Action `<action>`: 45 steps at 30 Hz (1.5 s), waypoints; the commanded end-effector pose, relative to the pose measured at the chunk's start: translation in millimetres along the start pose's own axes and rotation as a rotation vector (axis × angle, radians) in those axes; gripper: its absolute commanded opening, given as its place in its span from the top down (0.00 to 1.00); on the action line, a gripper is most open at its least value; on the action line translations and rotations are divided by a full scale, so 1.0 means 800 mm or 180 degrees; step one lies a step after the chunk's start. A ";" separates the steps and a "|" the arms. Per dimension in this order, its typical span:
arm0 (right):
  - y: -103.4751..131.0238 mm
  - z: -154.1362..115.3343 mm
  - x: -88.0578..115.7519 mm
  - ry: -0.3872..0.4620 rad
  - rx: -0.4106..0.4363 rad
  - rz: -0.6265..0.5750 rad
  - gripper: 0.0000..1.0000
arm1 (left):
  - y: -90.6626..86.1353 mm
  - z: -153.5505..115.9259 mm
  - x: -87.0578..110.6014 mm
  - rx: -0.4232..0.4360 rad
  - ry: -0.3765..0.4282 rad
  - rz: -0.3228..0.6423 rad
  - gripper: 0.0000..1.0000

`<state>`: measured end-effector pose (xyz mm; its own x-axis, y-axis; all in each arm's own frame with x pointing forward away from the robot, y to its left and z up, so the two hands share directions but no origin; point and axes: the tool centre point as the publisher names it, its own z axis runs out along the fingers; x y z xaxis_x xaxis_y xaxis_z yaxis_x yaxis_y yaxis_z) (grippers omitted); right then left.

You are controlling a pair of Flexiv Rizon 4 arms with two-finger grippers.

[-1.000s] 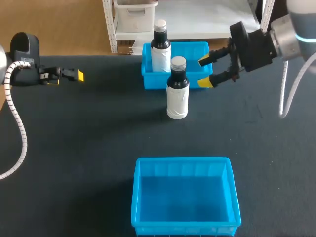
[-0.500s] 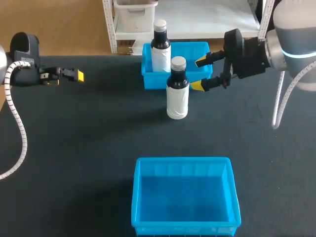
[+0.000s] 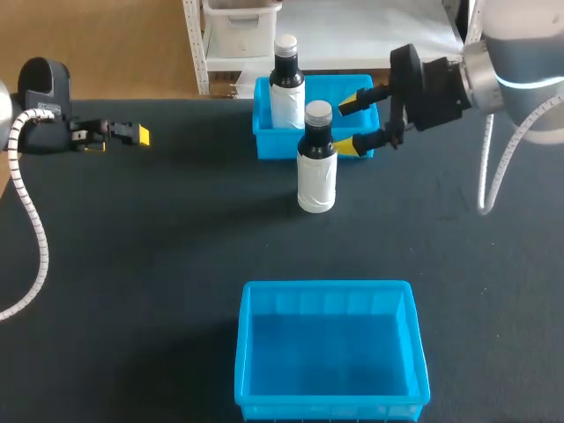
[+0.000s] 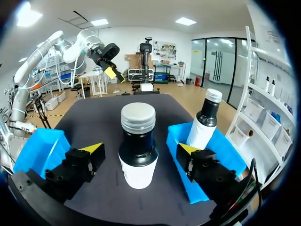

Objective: Pick up the bottle, and place it in the far bin if it is heavy, or in the near bin if it is light.

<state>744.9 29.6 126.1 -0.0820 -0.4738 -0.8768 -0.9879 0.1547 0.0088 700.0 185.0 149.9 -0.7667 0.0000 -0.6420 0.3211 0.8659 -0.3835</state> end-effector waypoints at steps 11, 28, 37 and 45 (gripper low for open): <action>-0.011 0.026 -0.007 -0.0028 -0.0138 -0.0024 0.00 | 0.000 0.000 0.000 0.0000 0.0000 0.0000 0.00; -0.009 0.043 -0.016 -0.0068 -0.0241 -0.0040 0.00 | 0.000 0.000 0.000 0.0000 0.0000 0.0000 0.00; -0.005 0.048 -0.016 -0.0064 -0.0291 -0.0042 0.00 | 0.000 0.000 0.000 0.0000 0.0000 0.0000 0.00; -0.004 0.050 -0.015 -0.0072 -0.0311 -0.0028 0.02 | 0.000 0.000 0.000 0.0000 0.0000 0.0000 0.00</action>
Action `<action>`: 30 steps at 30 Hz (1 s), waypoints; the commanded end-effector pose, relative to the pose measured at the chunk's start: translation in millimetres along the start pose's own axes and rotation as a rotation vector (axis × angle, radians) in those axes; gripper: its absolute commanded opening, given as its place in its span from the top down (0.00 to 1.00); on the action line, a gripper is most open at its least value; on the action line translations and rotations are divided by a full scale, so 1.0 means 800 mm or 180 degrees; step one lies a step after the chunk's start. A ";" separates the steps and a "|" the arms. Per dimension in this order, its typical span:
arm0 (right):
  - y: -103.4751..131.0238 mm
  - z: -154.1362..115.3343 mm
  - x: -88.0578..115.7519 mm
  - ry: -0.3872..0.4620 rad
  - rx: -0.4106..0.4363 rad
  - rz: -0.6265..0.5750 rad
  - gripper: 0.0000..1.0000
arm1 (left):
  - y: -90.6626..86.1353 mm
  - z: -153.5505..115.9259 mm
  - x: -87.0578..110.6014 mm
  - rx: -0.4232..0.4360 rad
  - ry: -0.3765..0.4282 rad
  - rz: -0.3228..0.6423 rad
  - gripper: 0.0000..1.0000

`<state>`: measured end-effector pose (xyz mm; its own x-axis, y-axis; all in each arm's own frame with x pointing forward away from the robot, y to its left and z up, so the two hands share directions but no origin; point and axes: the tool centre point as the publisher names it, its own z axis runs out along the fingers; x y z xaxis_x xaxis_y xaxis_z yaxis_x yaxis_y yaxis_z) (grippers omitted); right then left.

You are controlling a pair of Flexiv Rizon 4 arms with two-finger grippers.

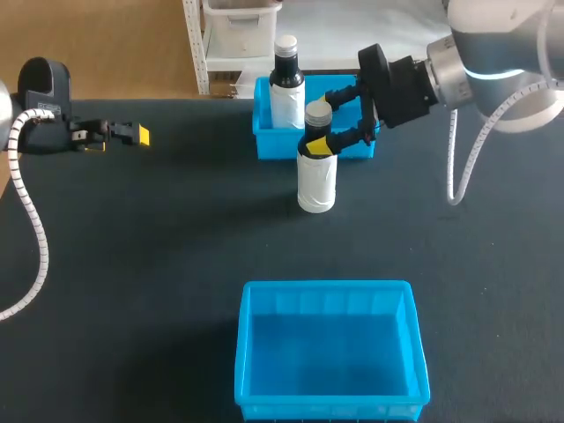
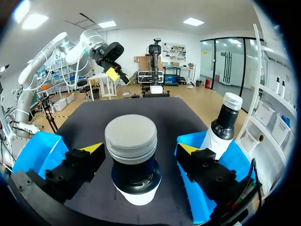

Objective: Pick up the bottle, and place it in the far bin if it is heavy, or in the near bin if it is light.

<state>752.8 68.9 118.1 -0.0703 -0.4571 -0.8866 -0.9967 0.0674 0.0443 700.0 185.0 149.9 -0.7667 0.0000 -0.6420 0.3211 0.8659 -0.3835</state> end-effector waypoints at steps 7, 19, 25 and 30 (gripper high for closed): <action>0.002 0.004 0.000 -0.0016 -0.0033 0.0006 0.31 | 0.000 0.000 0.000 0.0000 0.0000 0.0000 0.00; 0.005 0.001 -0.001 -0.0014 -0.0041 -0.0005 0.42 | 0.000 0.000 0.000 0.0000 0.0000 0.0000 0.00; 0.006 0.000 -0.001 -0.0013 -0.0038 -0.0009 0.53 | 0.000 0.000 0.000 0.0000 0.0000 0.0000 0.00; 0.008 0.000 -0.001 -0.0011 -0.0035 -0.0013 0.76 | 0.000 0.000 0.000 0.0000 0.0000 0.0000 0.00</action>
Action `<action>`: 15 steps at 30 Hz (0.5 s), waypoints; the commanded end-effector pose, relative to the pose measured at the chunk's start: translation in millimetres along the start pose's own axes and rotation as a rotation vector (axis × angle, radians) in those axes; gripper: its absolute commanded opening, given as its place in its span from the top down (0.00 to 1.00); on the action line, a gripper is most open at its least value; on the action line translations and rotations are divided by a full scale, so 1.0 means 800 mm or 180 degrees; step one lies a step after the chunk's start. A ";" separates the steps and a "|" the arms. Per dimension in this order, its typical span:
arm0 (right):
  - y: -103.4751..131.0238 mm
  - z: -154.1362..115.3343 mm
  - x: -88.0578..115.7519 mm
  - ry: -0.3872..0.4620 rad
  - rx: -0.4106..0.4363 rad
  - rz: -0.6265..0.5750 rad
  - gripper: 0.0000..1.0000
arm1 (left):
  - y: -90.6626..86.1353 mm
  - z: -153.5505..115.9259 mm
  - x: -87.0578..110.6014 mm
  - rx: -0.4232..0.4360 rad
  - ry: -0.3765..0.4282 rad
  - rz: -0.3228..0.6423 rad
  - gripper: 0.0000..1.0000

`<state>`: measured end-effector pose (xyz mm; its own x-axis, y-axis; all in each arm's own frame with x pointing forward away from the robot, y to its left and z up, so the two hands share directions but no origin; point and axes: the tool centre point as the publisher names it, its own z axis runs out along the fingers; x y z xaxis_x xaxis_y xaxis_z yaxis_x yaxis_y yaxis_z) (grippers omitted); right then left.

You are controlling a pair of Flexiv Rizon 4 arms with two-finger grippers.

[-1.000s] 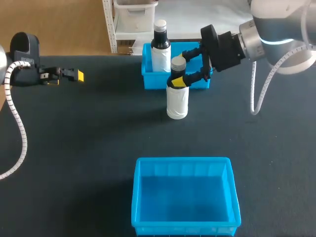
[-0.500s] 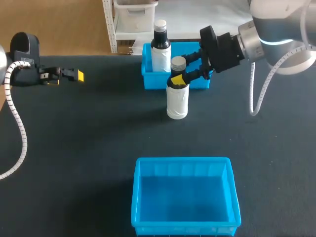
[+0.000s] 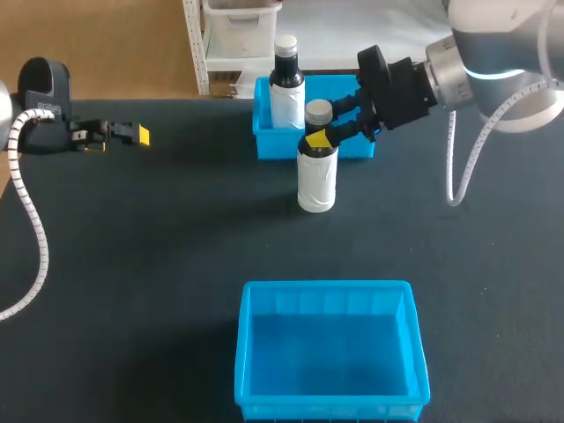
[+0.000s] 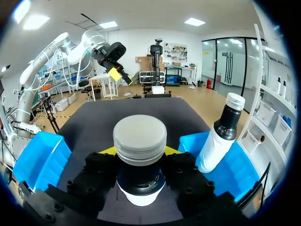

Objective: Pick up the bottle, and place it in the far bin if it is heavy, or in the near bin if it is light.

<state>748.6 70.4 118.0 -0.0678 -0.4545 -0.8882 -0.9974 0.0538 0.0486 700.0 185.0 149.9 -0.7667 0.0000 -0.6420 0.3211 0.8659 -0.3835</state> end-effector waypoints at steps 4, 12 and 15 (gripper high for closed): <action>0.005 -0.004 -0.003 -0.0004 0.0016 -0.0020 1.00 | 0.000 0.000 0.000 0.0000 0.0000 0.0000 0.00; 0.012 -0.018 -0.013 0.0003 0.0046 -0.0054 1.00 | 0.000 0.000 0.000 0.0000 0.0000 0.0000 0.00; 0.015 -0.028 -0.017 0.0023 0.0071 -0.0063 1.00 | 0.000 0.000 0.000 0.0000 0.0000 0.0000 0.00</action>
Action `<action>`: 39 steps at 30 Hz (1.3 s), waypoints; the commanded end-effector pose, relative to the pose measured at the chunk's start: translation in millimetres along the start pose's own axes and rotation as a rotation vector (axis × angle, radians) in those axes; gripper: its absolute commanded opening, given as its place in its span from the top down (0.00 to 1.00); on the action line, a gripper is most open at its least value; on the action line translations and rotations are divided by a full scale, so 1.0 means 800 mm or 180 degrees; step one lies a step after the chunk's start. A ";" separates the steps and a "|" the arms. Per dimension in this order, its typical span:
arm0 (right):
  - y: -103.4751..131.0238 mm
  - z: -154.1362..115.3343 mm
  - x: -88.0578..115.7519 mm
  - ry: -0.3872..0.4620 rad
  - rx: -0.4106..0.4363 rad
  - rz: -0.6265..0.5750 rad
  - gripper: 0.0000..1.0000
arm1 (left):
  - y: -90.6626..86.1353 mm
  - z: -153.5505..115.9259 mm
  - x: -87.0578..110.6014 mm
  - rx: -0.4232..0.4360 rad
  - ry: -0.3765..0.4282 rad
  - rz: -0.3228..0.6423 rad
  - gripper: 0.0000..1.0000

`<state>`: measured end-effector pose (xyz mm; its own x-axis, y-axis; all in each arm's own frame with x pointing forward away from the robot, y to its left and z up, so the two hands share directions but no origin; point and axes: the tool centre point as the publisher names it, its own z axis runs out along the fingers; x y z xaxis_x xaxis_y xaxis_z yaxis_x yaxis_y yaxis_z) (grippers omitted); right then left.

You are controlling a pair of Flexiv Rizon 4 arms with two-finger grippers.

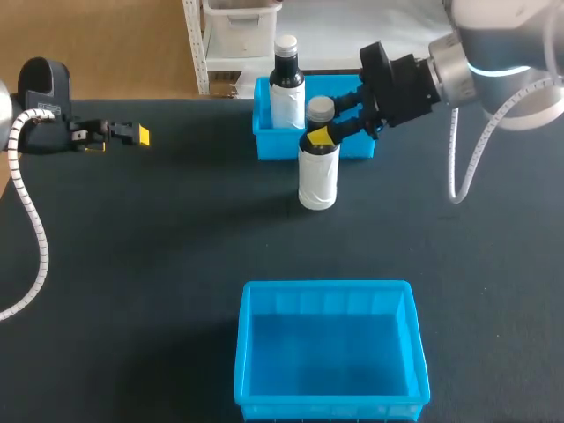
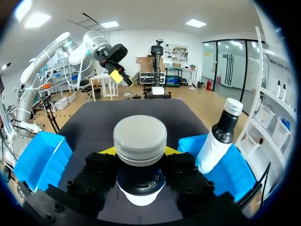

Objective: Pick up the bottle, and place it in the far bin if it is heavy, or in the near bin if it is light.

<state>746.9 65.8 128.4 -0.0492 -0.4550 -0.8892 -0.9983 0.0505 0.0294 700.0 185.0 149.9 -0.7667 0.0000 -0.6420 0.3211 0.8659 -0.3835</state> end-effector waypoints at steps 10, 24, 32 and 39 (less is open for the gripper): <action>0.022 -0.063 -0.030 0.0051 0.0146 -0.0021 1.00 | 0.000 0.000 0.000 0.0000 0.0000 0.0000 0.00; 0.026 -0.129 -0.044 0.0092 0.0340 -0.0047 1.00 | 0.000 0.000 0.000 0.0000 0.0000 0.0000 0.00; 0.020 -0.162 -0.038 0.0123 0.0458 -0.0006 1.00 | 0.000 0.000 0.000 0.0000 0.0000 0.0000 0.00; 0.007 -0.185 -0.036 0.0147 0.0537 0.0021 1.00 | 0.000 0.000 0.000 0.0000 0.0000 0.0000 0.00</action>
<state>738.8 -47.7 215.7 -0.0591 -0.4916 -0.8688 -0.9789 0.1991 -0.0460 700.0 185.0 149.9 -0.7667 0.0000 -0.6420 0.3211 0.8659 -0.3835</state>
